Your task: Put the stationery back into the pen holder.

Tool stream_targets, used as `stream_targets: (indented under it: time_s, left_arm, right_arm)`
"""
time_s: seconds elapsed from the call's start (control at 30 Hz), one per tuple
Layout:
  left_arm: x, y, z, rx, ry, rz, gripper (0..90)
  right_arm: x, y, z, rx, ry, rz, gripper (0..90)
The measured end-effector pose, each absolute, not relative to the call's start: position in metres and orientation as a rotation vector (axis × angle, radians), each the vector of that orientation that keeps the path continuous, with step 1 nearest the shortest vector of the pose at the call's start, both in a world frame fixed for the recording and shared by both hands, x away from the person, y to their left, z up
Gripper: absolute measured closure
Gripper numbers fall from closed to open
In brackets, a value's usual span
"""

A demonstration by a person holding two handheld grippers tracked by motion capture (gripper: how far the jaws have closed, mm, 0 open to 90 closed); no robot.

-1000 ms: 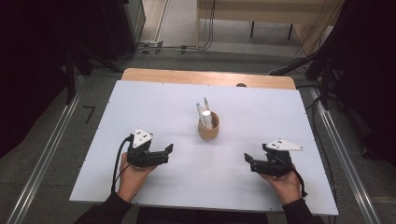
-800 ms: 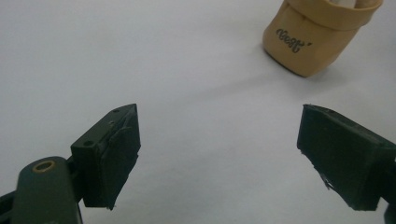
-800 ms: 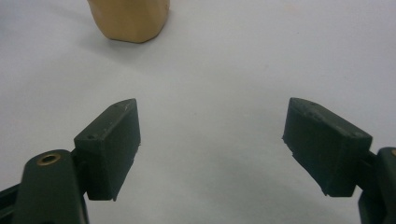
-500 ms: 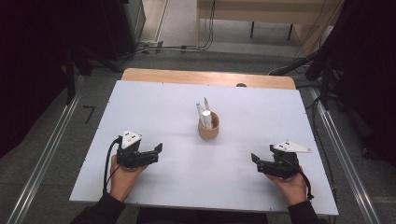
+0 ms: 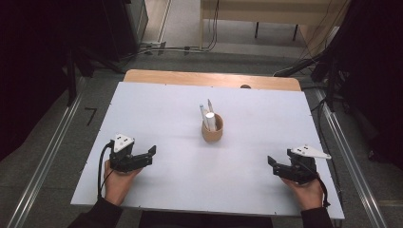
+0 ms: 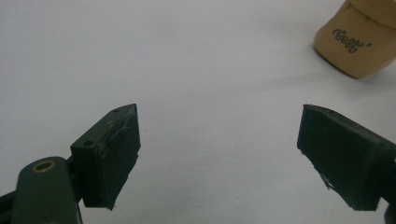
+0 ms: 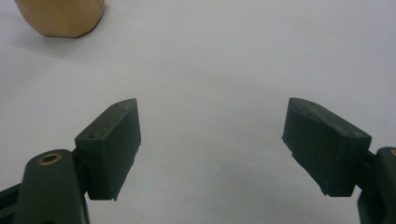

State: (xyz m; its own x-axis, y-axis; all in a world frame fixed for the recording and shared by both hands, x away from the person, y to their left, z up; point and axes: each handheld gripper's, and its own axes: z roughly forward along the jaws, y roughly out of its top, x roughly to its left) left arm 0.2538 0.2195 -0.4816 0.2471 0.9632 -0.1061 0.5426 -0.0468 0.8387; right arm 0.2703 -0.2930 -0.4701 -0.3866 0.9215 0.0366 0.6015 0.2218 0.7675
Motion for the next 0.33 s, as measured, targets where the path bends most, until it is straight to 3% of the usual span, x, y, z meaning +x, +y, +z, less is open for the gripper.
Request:
stream_targets:
  time_s: [0.33]
  left_arm:
    - [0.254,0.233,-0.485,1.68,1.455,0.647,13.2]
  right_arm:
    - [0.268,-0.316,-0.472,1.457,2.017,0.98,17.8]
